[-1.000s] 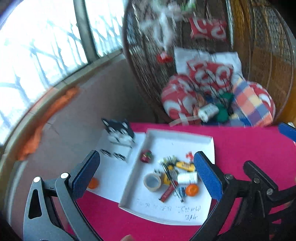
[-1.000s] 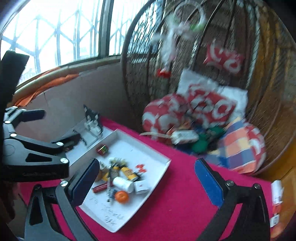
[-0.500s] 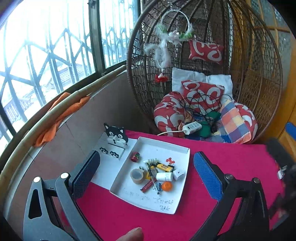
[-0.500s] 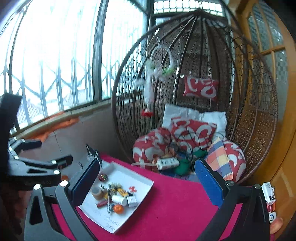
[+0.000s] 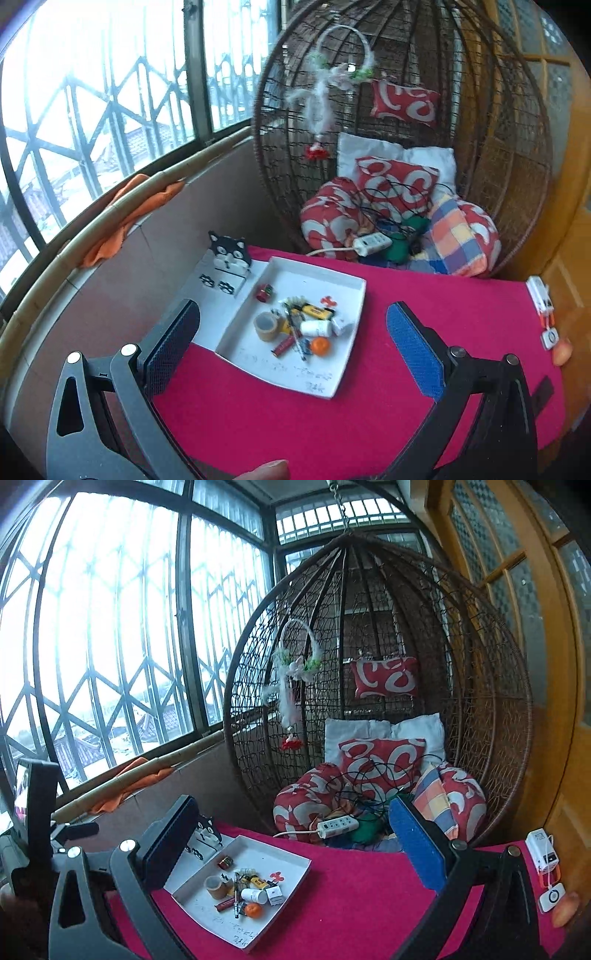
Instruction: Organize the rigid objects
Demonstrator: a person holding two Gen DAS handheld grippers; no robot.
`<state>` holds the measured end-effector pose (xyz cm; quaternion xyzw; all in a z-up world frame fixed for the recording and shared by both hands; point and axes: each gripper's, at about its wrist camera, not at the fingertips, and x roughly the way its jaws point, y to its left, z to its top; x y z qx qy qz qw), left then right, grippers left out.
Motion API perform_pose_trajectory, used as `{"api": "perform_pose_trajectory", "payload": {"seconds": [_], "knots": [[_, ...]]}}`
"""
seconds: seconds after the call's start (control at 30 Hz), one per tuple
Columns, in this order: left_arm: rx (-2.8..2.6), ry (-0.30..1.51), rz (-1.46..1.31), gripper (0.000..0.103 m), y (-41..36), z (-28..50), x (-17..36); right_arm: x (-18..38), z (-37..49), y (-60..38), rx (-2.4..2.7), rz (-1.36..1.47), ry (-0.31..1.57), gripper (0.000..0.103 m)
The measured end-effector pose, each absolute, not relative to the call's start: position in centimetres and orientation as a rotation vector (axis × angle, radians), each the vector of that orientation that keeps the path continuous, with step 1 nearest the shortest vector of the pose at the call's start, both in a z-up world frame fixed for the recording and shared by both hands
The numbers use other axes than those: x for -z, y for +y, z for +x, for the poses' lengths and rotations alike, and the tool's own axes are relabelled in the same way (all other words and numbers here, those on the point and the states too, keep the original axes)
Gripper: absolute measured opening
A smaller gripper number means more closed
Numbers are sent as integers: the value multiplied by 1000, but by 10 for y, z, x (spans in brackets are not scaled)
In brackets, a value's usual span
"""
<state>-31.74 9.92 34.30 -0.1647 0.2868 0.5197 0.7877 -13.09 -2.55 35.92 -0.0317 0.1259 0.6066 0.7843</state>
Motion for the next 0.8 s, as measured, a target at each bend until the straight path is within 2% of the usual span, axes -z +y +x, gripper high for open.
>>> {"api": "perform_pose_trajectory", "payload": {"seconds": [0.8], "knots": [[-1084, 613, -389, 102, 69, -308, -343, -352, -124, -56, -1367, 2, 343, 103]]}}
